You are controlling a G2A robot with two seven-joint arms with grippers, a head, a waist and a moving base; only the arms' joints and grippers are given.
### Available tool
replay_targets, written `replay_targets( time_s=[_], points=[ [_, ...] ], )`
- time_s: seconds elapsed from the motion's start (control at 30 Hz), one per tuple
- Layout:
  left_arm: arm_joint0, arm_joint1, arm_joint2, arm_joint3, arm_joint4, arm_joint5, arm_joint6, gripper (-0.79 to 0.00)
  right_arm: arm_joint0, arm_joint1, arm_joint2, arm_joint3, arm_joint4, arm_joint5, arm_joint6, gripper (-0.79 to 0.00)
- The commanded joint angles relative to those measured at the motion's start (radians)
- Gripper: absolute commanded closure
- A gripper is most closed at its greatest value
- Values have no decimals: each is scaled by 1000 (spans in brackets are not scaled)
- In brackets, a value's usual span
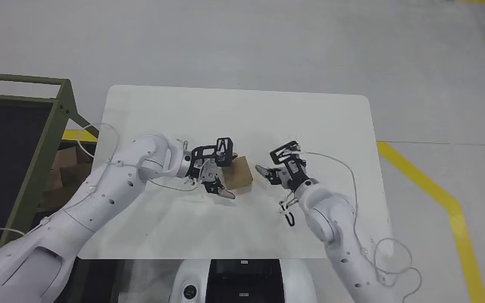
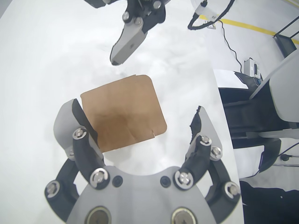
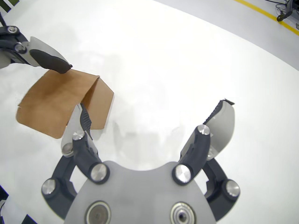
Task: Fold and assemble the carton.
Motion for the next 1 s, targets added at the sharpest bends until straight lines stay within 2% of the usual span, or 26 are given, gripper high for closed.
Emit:
replay_targets(
  time_s=[0.0, 0.23, 0.47, 0.97],
  points=[
    [-9, 1, 13, 6, 0, 0, 9, -785, -33, 6, 22, -34, 0, -25, -24, -785],
    [-28, 1, 36, 36, -33, 0, 68, -785, -44, 18, -12, -73, -126, -106, -8, -785],
    [-39, 1, 43, 51, -25, 0, 84, -785, -8, 12, -69, -65, -194, -57, 5, -785],
    [-42, -8, 51, 58, 12, 0, 90, -785, -78, 22, -56, -146, -223, -41, -69, -785]
  ],
)
